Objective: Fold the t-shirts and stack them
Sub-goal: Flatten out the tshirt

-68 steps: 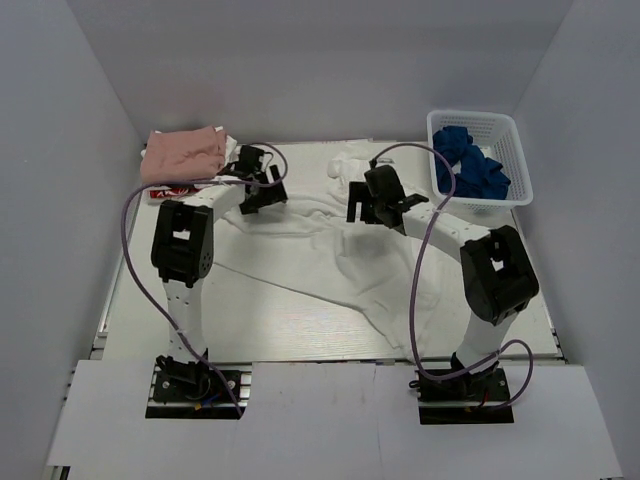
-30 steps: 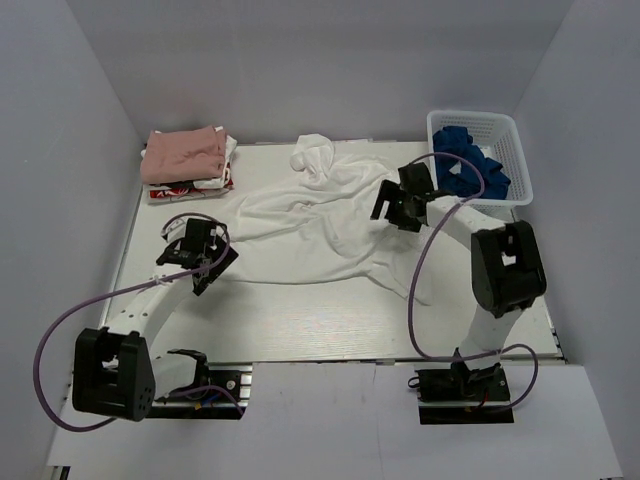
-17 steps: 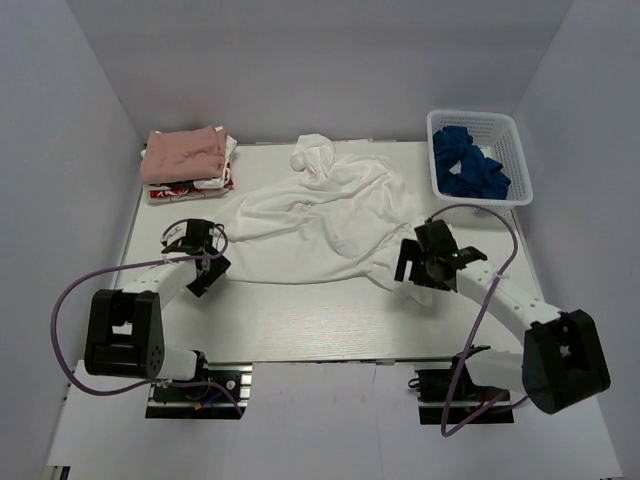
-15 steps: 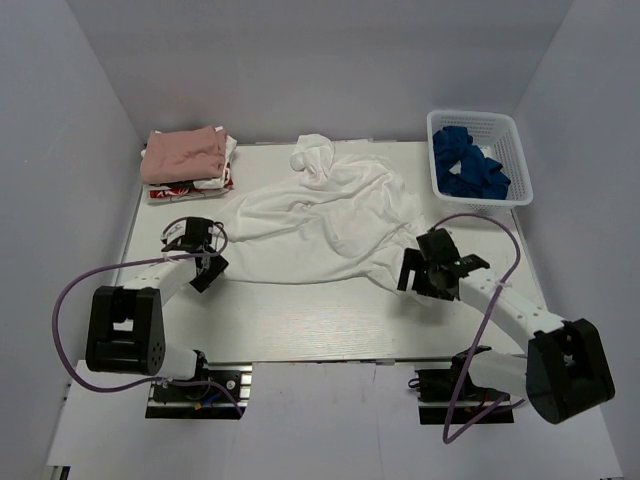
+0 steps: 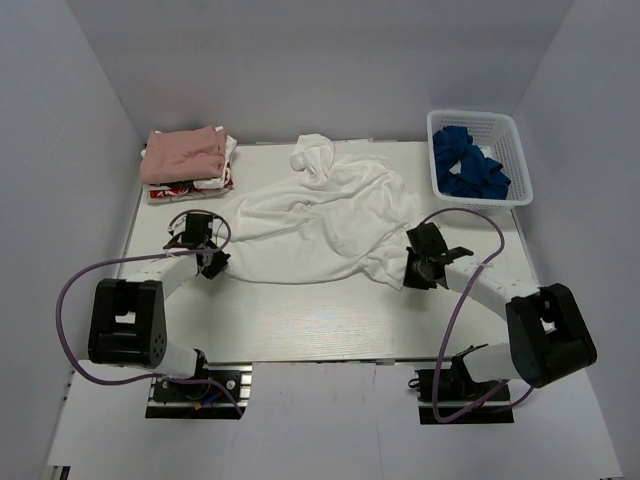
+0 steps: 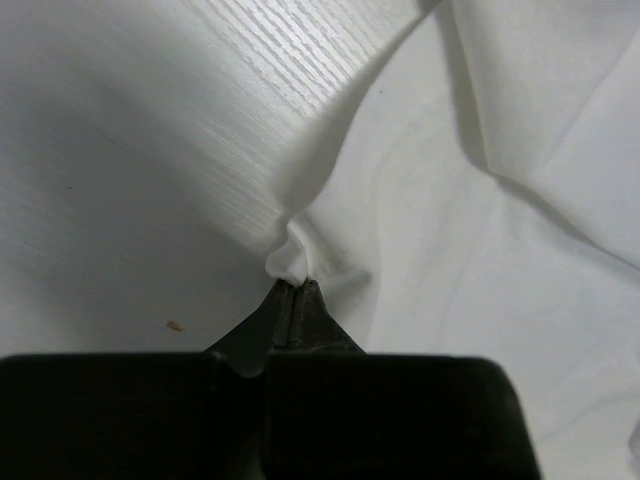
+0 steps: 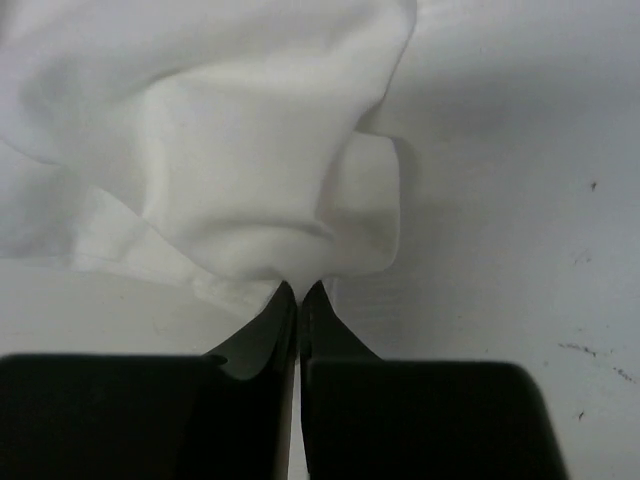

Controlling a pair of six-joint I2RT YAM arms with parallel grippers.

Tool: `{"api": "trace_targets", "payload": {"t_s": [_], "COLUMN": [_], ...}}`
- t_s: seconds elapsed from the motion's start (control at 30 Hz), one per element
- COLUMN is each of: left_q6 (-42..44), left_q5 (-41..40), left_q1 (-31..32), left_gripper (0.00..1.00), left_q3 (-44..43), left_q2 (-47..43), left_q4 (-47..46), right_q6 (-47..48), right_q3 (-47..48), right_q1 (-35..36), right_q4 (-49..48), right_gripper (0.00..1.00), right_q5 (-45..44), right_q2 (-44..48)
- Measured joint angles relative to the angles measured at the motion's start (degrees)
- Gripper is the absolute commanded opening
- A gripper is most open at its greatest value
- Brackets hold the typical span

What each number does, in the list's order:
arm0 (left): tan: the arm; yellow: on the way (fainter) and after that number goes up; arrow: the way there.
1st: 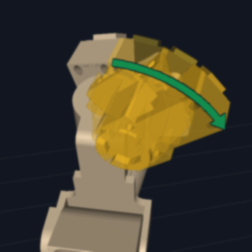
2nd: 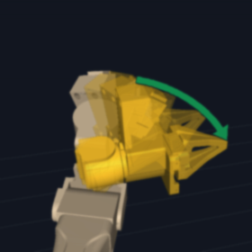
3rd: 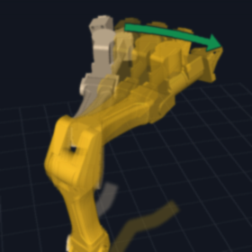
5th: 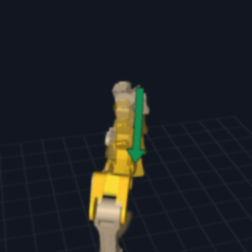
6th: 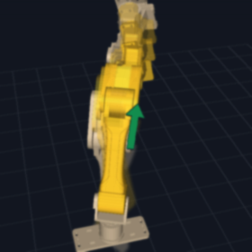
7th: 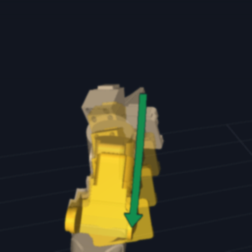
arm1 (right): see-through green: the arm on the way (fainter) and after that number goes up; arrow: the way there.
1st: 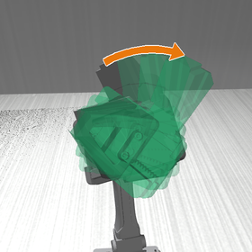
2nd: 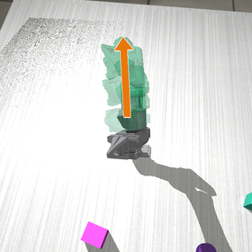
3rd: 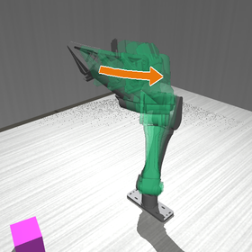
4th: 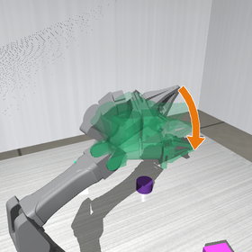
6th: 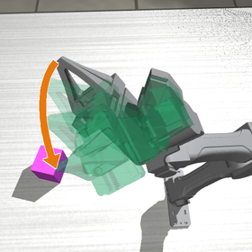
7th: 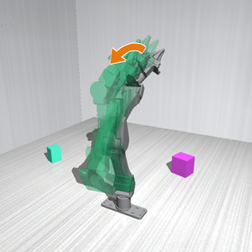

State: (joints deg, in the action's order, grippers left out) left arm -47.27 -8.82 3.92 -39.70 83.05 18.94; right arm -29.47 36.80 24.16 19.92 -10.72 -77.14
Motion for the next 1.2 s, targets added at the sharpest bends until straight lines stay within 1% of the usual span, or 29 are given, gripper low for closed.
{"api": "trace_targets", "payload": {"t_s": [0.07,0.13,0.27,0.33,0.43,0.53,0.7,0.83,0.93,1.07,1.2], "left_q6": [0.1,0.1,0.0,-0.1,-0.1,0.3,1.9,3.9,5.5,7.7,9.0], "left_q5": [0.7,0.9,1.1,0.8,0.5,0.5,0.9,1.2,2.0,3.5,3.7], "left_q1": [0.2,0.5,1.0,1.2,1.2,1.2,1.2,1.1,1.1,1.1,1.1], "left_gripper": [0.00,0.00,0.00,0.00,0.00,0.00,0.00,0.00,0.00,0.00,0.00], "left_q3": [0.0,-0.2,-2.4,-4.9,-9.0,-15.2,-29.4,-40.7,-47.6,-58.3,-66.3], "left_q2": [-1.1,-3.6,-12.3,-18.1,-24.6,-29.6,-35.0,-38.1,-40.2,-40.8,-40.0], "left_q4": [0.1,0.4,1.1,0.6,0.3,0.9,2.6,5.6,8.1,12.1,14.7], "right_q6": [0.1,0.2,0.7,1.1,1.5,2.1,6.2,10.9,14.7,19.2,22.6], "right_q3": [1.5,3.1,7.7,10.8,15.3,21.9,36.2,49.5,60.7,74.1,81.4], "right_q1": [0.2,0.3,0.3,0.3,0.3,0.3,0.3,0.3,0.3,0.3,0.3], "right_q4": [-0.3,0.2,1.3,0.8,0.4,1.1,2.4,3.4,3.7,3.6,2.2], "right_gripper": [0.00,0.00,0.00,0.00,0.00,0.00,0.00,0.00,0.00,0.00,0.00], "right_q5": [-1.0,-1.9,-3.4,-4.0,-4.5,-5.1,-6.6,-6.6,-5.9,-4.9,-5.4], "right_q2": [-0.5,1.1,11.3,17.4,23.7,26.4,28.1,29.9,30.0,29.1,27.3]}}
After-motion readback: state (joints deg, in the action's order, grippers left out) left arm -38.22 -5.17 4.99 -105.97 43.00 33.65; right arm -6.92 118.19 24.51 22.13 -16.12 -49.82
